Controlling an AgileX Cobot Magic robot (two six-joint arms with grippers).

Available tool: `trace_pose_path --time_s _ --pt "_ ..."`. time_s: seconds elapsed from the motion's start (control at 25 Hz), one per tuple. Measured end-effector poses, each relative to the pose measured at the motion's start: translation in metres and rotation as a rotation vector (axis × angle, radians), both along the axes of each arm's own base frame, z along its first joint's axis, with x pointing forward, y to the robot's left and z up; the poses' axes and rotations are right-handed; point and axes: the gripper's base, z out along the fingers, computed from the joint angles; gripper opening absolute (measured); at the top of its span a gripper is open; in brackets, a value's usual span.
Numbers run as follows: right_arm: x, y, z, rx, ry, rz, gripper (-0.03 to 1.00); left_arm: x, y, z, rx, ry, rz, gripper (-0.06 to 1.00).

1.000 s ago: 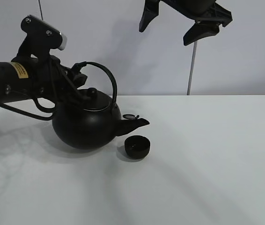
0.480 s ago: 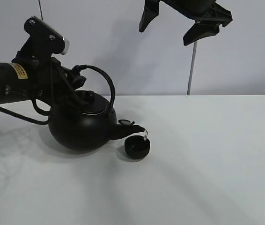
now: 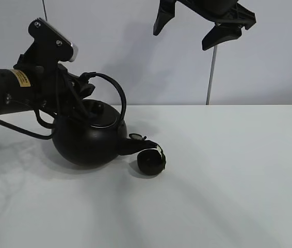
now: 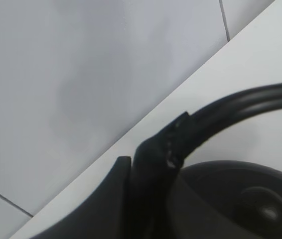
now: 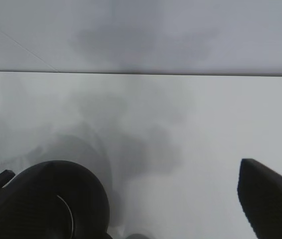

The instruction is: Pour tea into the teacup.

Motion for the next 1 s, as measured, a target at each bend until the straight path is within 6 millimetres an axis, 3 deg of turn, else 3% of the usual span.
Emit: trace_pose_path --time_s 0.36,0.64,0.8,1.0 --pt "0.000 0.000 0.000 0.000 0.000 0.000 0.68 0.000 0.000 0.000 0.003 -0.002 0.001 0.10" --pt "0.000 0.000 0.000 0.000 0.000 0.000 0.68 0.001 0.006 0.000 -0.095 0.049 0.094 0.10" --pt "0.000 0.000 0.000 0.000 0.000 0.000 0.68 -0.008 0.015 0.003 -0.155 0.056 0.159 0.10" --pt "0.000 0.000 0.000 0.000 0.000 0.000 0.68 -0.027 0.029 -0.006 -0.285 0.077 0.241 0.10"
